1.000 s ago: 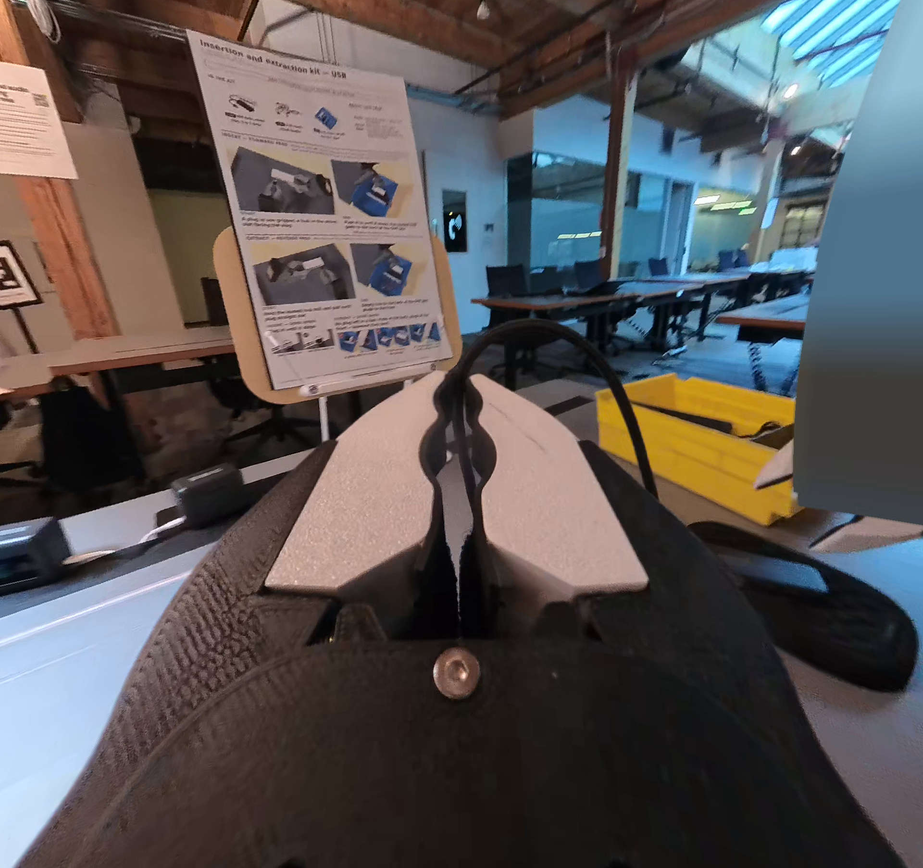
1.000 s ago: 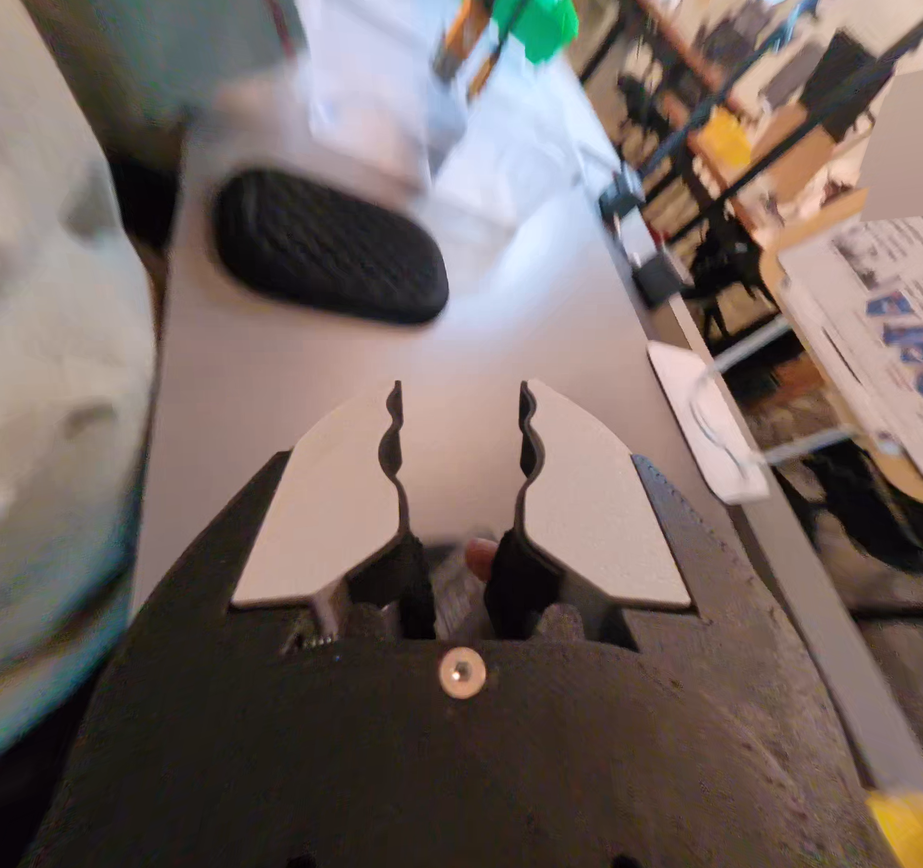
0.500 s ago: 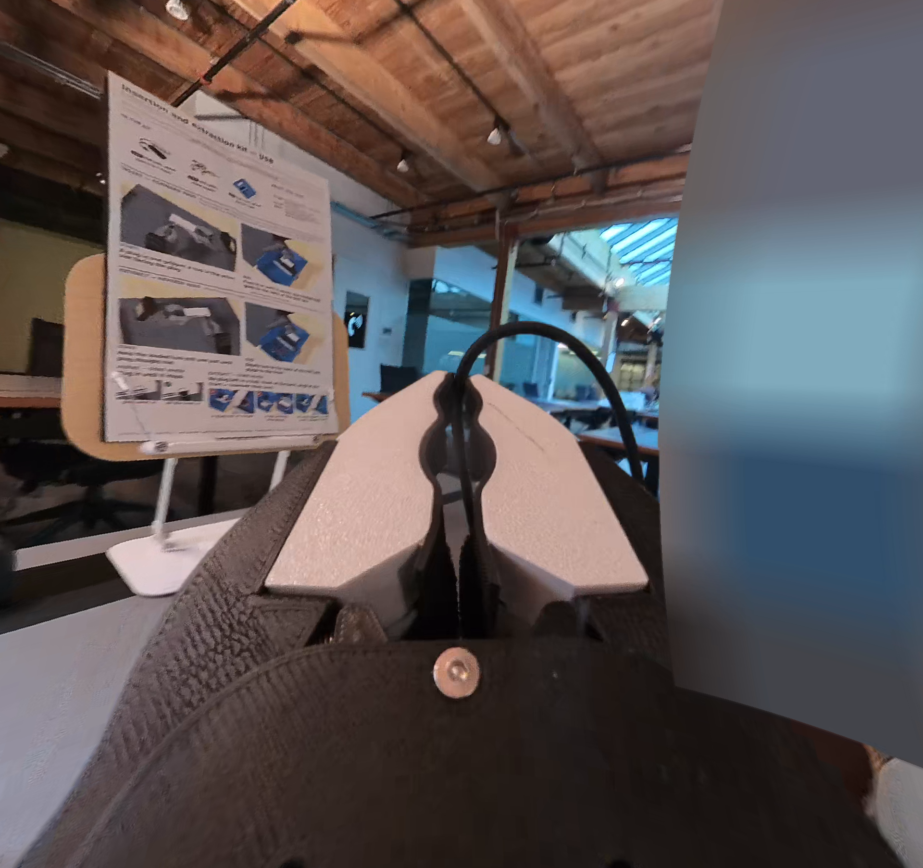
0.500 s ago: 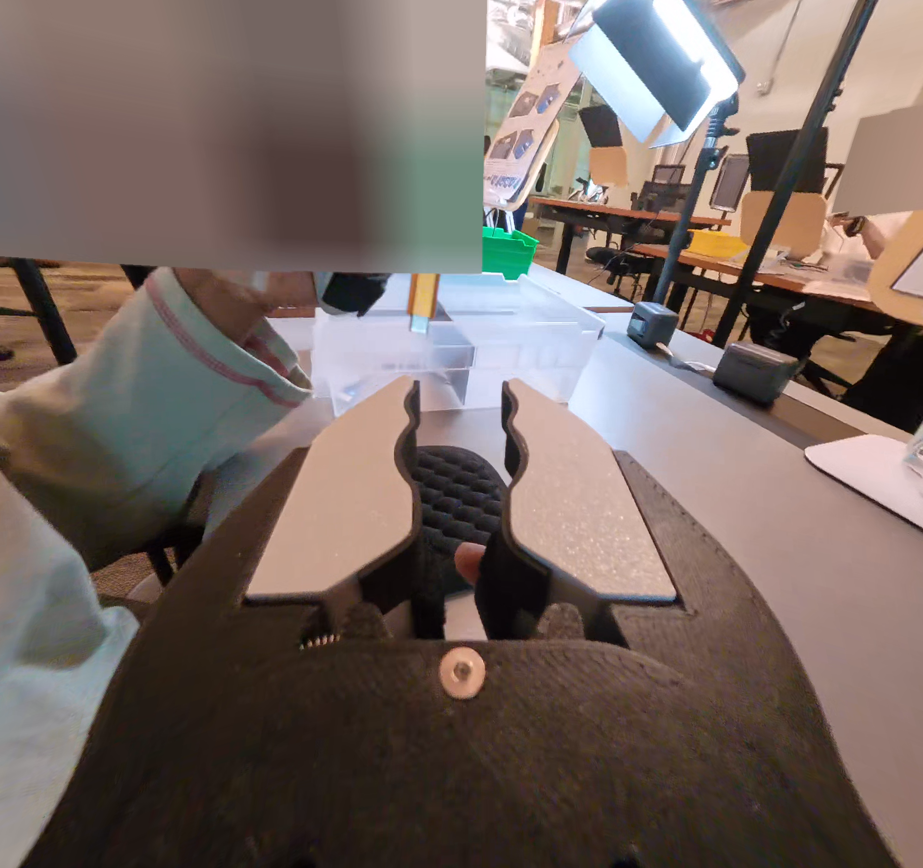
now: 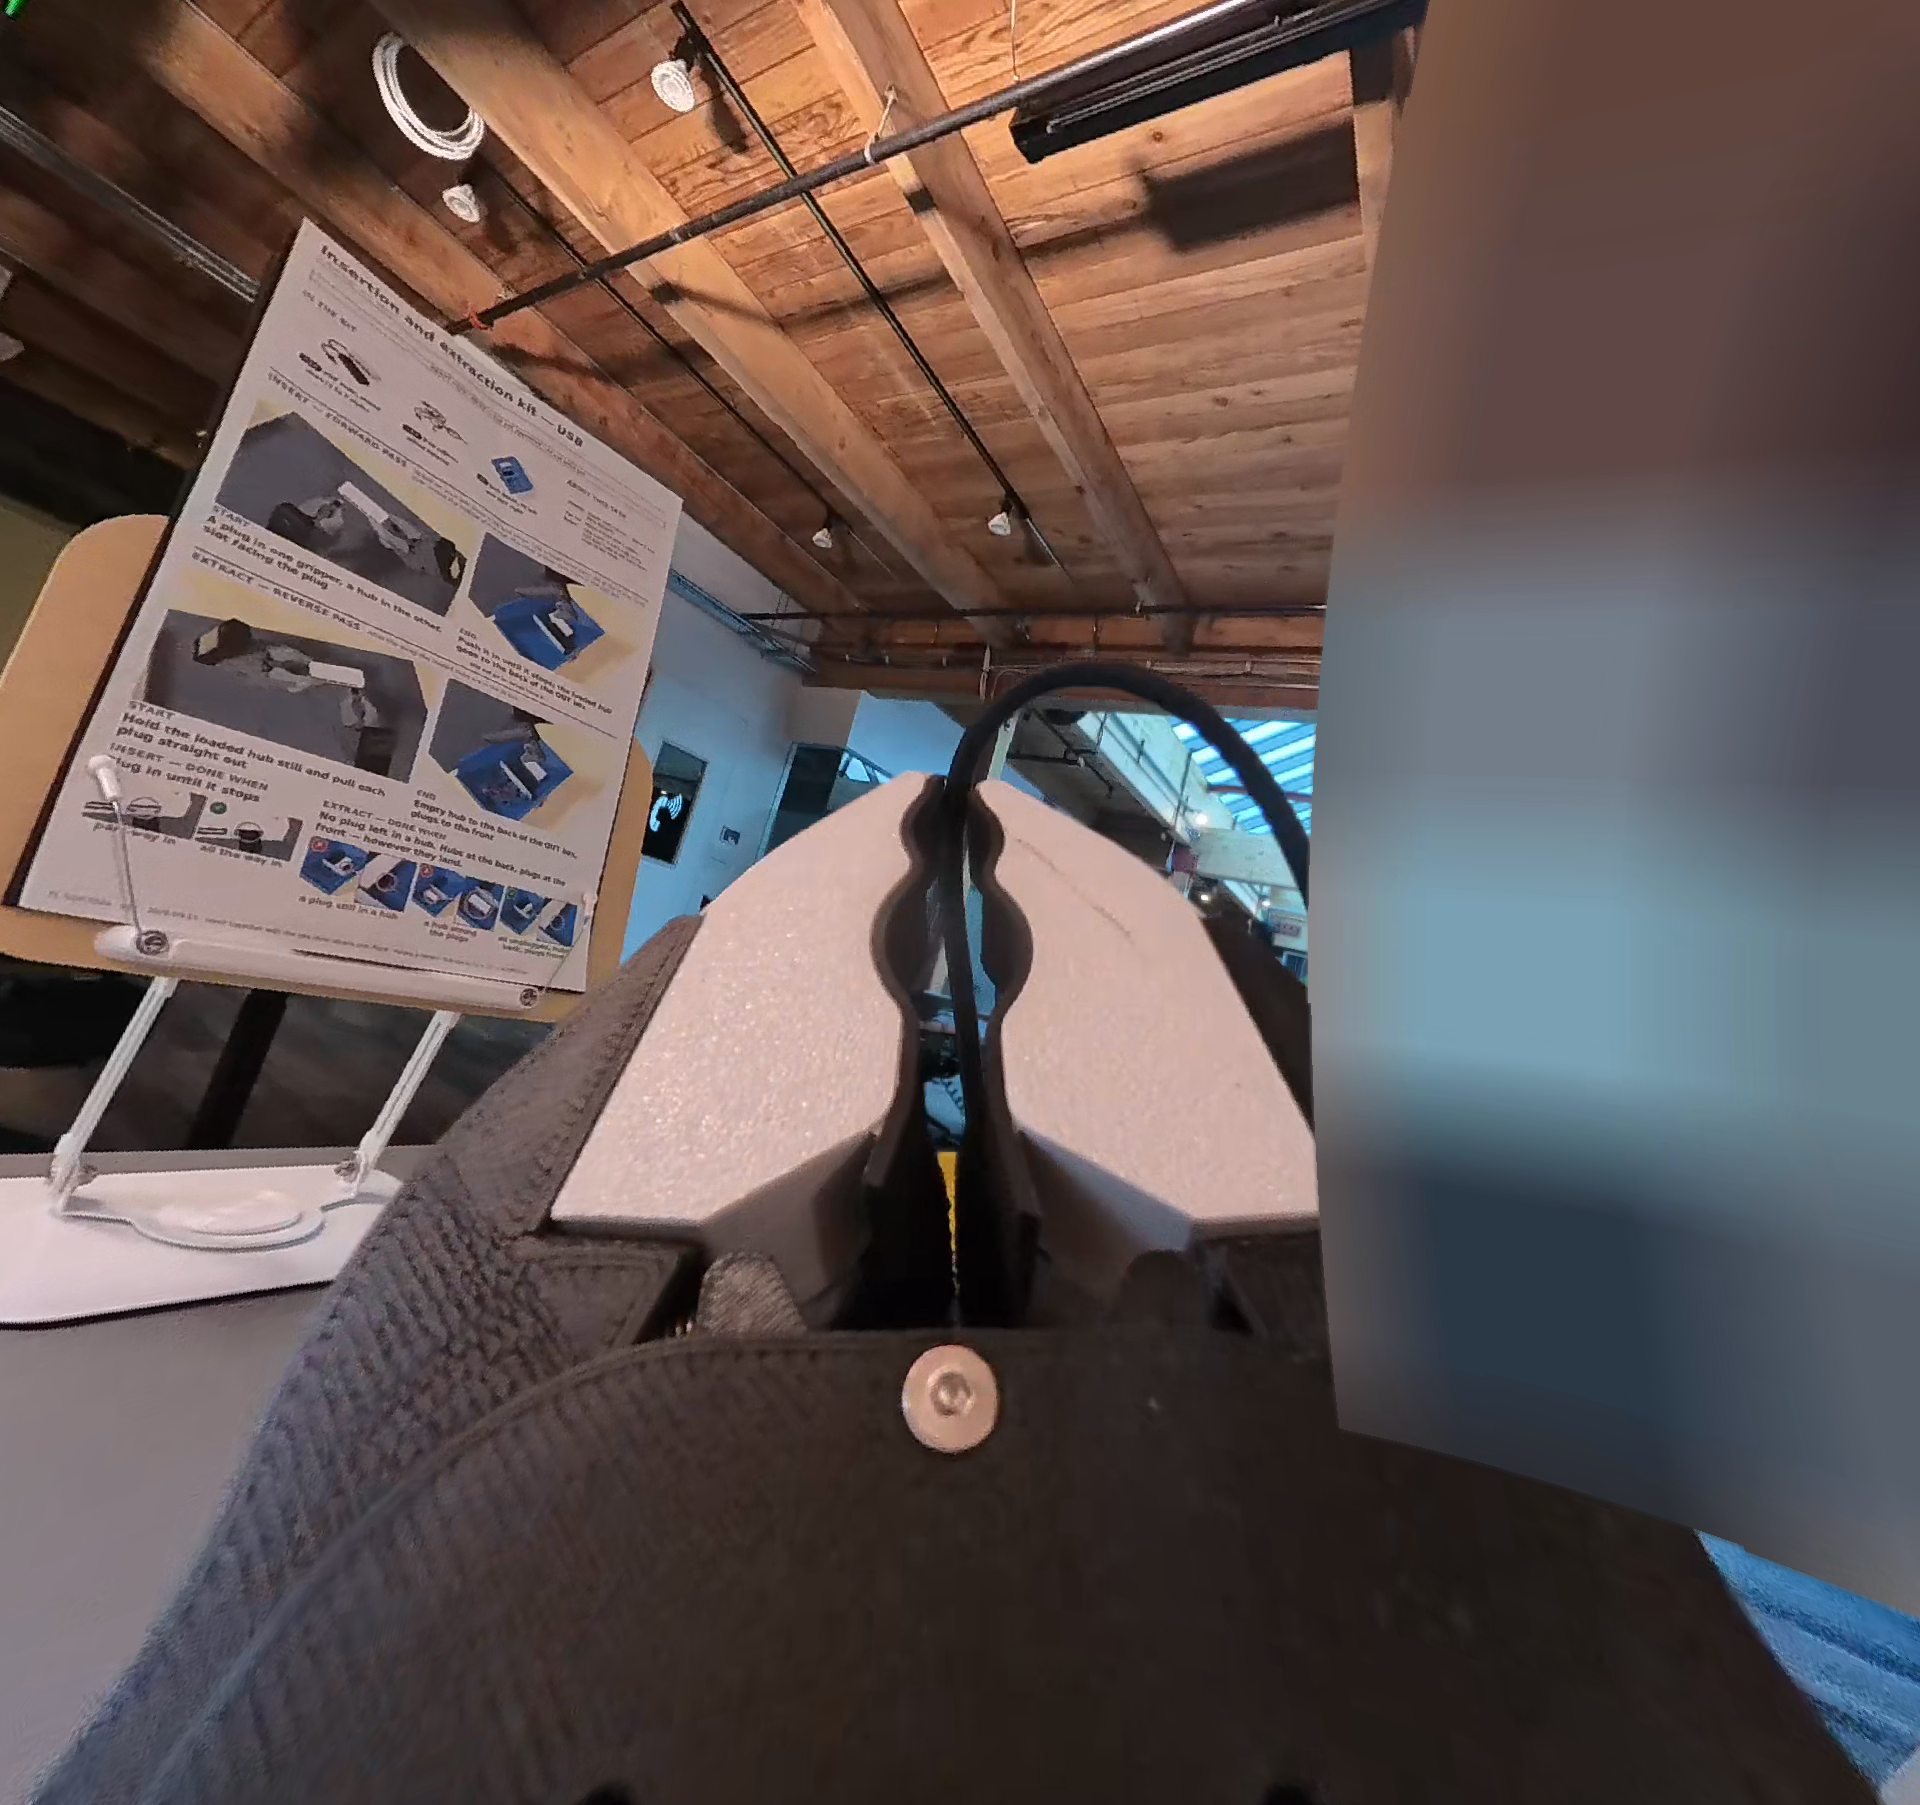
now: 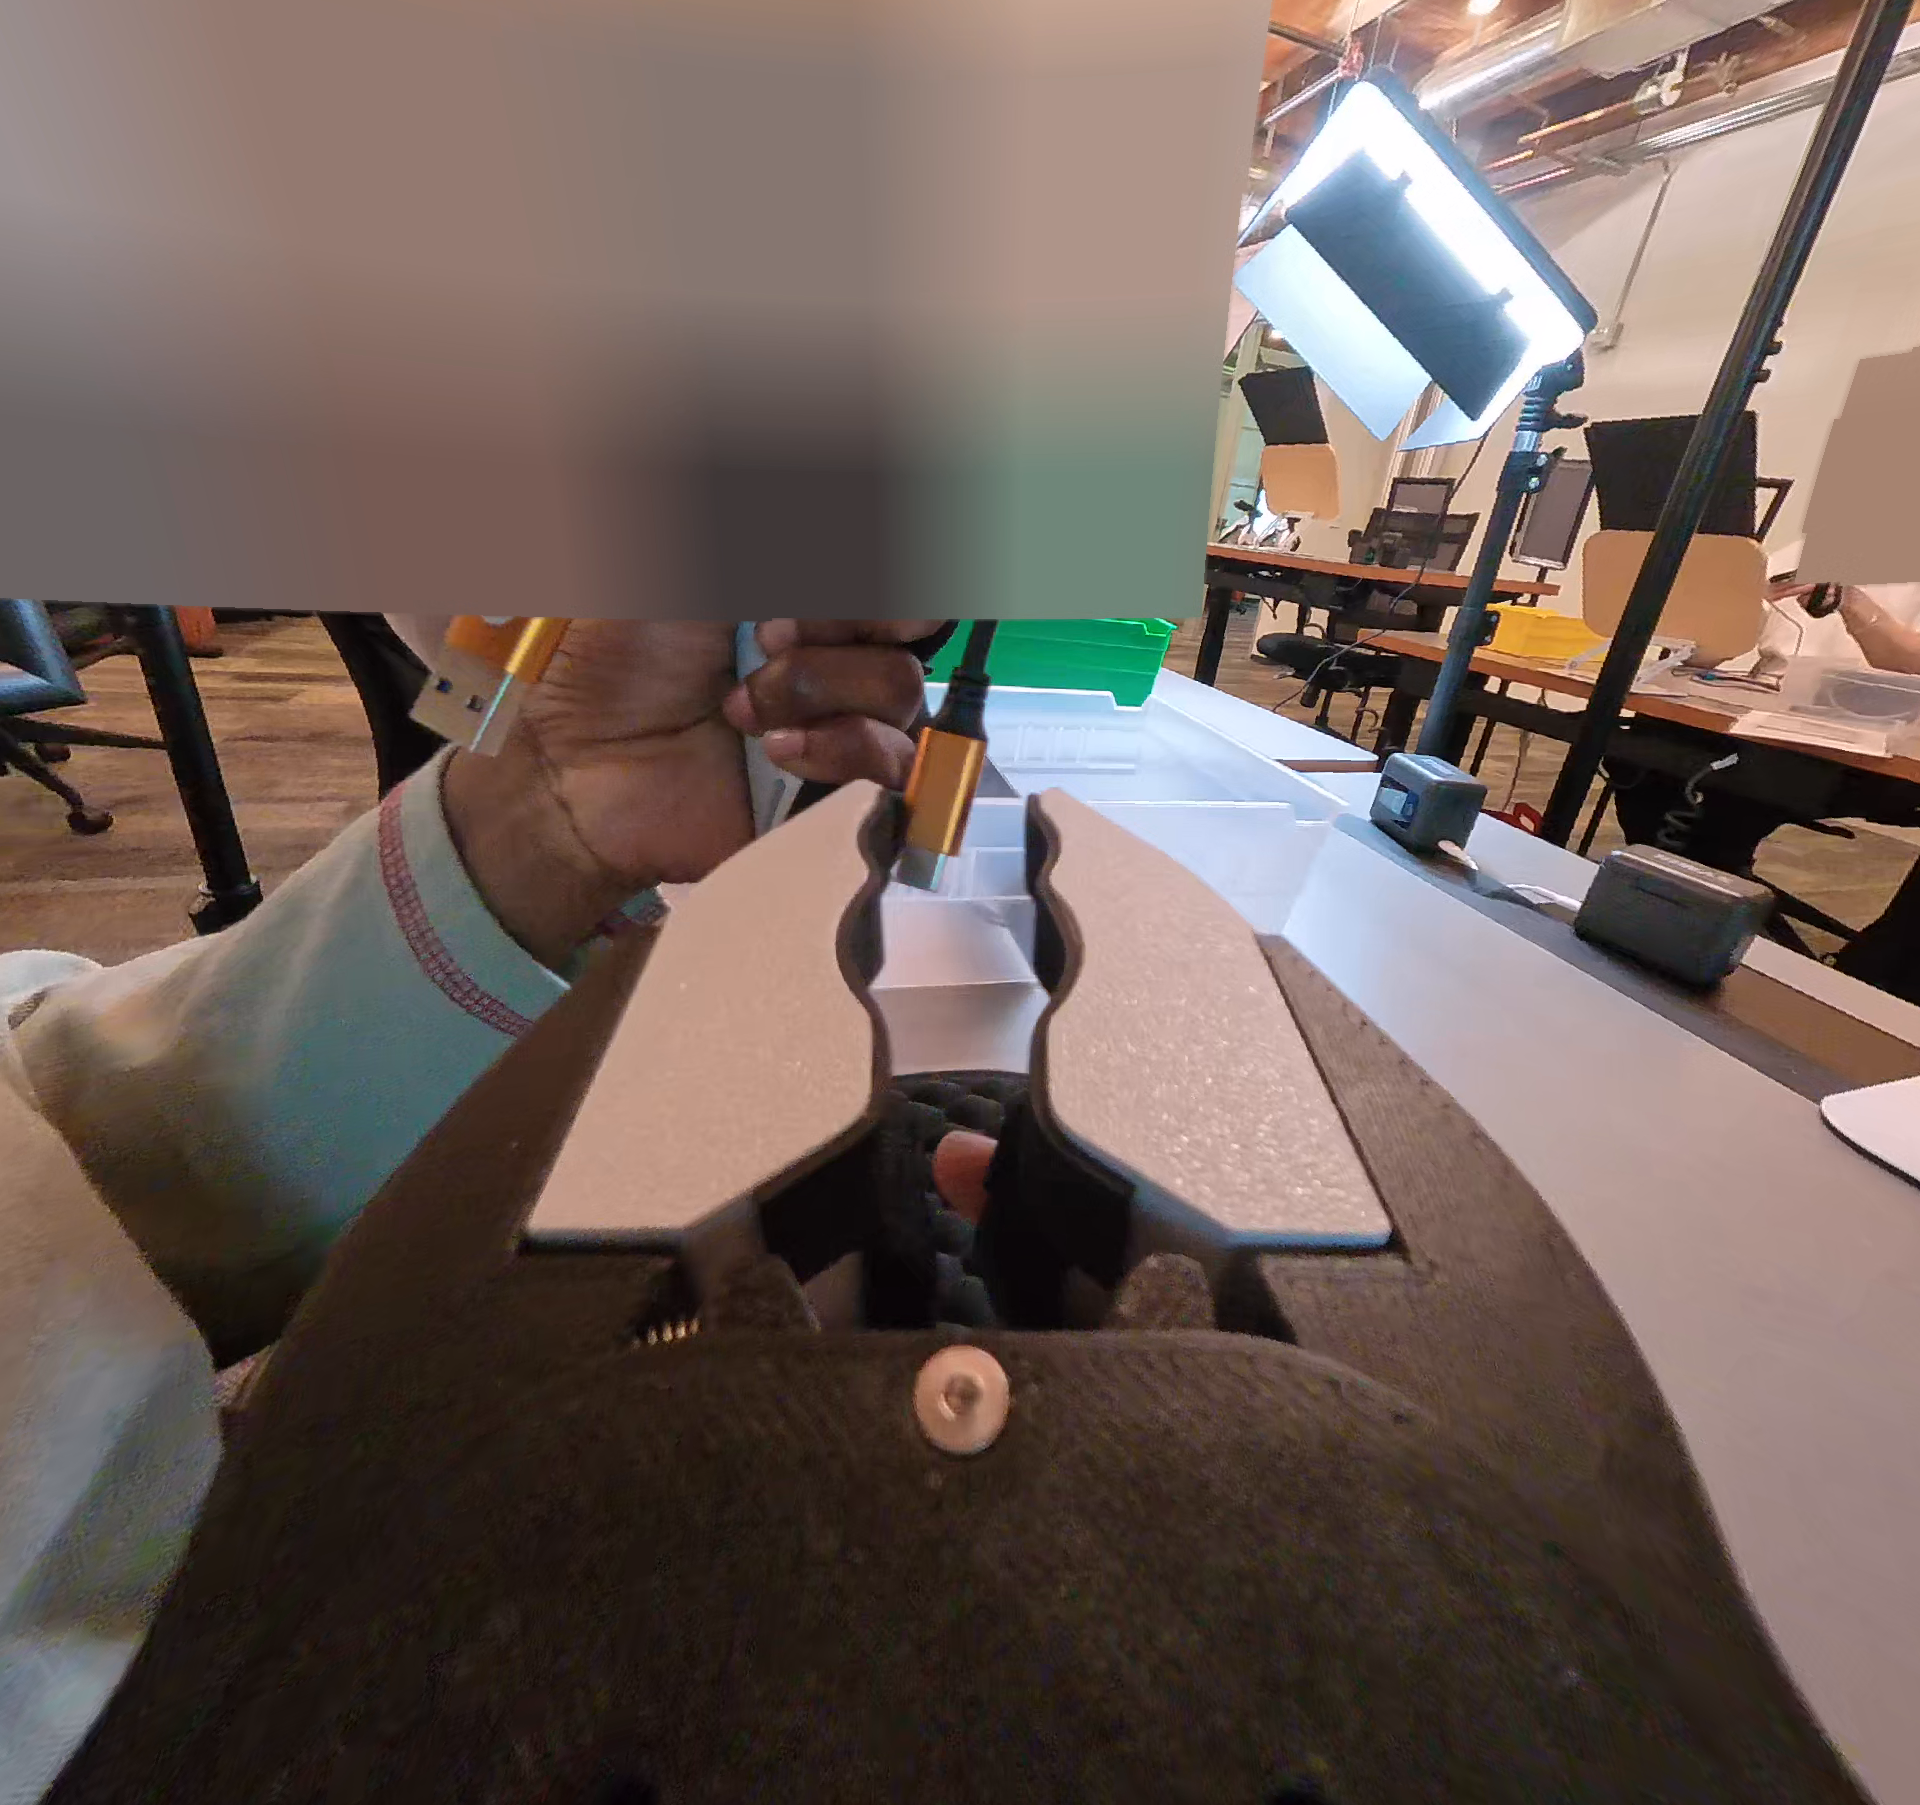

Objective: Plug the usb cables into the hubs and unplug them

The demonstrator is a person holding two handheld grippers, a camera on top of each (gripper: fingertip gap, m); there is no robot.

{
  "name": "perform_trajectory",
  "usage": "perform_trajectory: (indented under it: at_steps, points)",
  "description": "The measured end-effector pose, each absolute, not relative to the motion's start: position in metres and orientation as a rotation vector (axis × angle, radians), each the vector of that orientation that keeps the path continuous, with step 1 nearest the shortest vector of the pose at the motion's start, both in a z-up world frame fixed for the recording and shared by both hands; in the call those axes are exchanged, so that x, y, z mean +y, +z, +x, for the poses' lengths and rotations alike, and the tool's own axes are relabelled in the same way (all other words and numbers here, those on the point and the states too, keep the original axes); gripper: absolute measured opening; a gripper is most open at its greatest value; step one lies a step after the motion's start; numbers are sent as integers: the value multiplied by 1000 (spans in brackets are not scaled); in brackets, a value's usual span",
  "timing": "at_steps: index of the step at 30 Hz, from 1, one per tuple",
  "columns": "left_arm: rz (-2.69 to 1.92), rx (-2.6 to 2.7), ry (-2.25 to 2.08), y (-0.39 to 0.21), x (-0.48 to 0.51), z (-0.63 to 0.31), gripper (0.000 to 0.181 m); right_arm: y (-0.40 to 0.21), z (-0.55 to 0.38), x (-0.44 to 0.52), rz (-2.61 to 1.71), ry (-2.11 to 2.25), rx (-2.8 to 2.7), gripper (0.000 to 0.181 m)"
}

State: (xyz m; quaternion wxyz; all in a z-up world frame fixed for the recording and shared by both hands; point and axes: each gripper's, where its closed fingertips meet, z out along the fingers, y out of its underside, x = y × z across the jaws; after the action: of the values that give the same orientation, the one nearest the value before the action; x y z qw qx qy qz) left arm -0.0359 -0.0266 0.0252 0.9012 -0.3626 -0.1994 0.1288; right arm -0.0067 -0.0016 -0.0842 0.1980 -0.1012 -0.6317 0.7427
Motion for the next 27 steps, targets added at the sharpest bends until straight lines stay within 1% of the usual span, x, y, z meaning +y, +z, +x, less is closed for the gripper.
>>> perform_trajectory:
  at_steps: [1,4,7,11,13,15,18,21,23,26,27]
  points:
    - [-745,-416,260,25,-26,-36,4,-85,-6,-2,-278,2073,-1772,14]
    - [-755,-417,285,22,-24,-36,4,-87,-8,4,-271,2028,-1796,12]
    - [-909,-319,389,14,-21,-30,18,-86,-12,26,-248,1940,-1835,12]
    - [-1356,-147,578,-19,-44,-20,36,-96,-12,63,-184,1720,-2012,12]
    - [-1482,-129,771,-21,-71,-20,39,-106,-11,76,-160,1610,-2106,11]
    - [-1508,-57,861,-9,-79,-8,42,-117,-8,82,-134,1526,-2208,11]
    - [-1602,157,742,-10,-38,21,45,-128,-4,81,-66,1424,-2304,12]
    - [-1811,364,601,-48,20,33,55,-129,3,76,-6,1410,-2361,12]
    - [-1948,475,642,-74,42,25,61,-129,5,76,11,1417,-2395,12]
    - [-1972,614,585,-98,70,24,60,-125,10,75,27,1491,-2418,11]
    - [-1995,606,528,-106,74,23,55,-123,12,75,31,1513,-2418,12]
